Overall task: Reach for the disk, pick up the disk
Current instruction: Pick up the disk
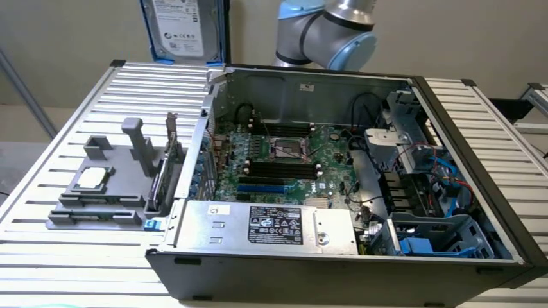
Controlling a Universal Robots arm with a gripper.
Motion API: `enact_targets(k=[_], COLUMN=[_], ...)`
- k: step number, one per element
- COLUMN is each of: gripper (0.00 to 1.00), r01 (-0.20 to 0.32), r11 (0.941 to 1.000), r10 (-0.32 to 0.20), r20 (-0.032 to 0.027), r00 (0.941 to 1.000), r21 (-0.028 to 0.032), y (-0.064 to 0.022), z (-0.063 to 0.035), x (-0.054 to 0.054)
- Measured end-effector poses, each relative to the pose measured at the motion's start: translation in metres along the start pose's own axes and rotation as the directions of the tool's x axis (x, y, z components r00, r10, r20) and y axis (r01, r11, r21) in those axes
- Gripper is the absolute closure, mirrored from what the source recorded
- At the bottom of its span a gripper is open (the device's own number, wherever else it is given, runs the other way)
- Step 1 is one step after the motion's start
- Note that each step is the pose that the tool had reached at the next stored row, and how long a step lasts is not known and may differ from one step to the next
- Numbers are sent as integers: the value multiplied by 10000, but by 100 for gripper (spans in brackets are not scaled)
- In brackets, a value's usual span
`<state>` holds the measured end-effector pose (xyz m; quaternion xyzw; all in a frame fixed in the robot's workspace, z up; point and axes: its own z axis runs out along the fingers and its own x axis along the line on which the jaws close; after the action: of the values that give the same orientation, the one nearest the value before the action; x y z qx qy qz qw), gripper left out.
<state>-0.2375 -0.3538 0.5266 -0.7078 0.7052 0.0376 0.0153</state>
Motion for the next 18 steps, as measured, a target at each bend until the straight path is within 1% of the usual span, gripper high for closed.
enact_targets(k=[12,18], gripper=[67,67], r01=[-1,-1], r11=[10000,10000], r10=[1,1], r20=[17,15], r00=[10000,10000], r21=[-22,-27], y=[-544,-815], z=[-23,-38], x=[86,160])
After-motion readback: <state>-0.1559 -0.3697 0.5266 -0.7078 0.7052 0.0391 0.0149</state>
